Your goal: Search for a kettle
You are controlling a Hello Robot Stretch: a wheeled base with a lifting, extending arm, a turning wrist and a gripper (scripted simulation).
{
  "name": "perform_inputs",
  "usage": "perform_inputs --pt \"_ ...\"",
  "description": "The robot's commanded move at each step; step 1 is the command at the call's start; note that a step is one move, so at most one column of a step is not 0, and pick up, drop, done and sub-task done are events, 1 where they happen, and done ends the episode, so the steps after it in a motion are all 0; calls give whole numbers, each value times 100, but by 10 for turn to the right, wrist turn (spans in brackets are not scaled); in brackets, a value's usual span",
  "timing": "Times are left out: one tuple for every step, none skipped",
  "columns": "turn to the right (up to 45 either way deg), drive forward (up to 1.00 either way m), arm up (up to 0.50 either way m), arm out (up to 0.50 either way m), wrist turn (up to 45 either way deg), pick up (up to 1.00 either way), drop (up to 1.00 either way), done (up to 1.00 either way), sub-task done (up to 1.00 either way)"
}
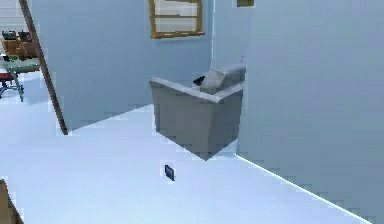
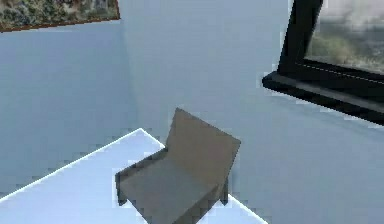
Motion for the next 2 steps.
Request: perform_inputs --pt "0 40 0 0 0 0 0 0 0" --pt "-450 0 0 0 0 0 0 0 0"
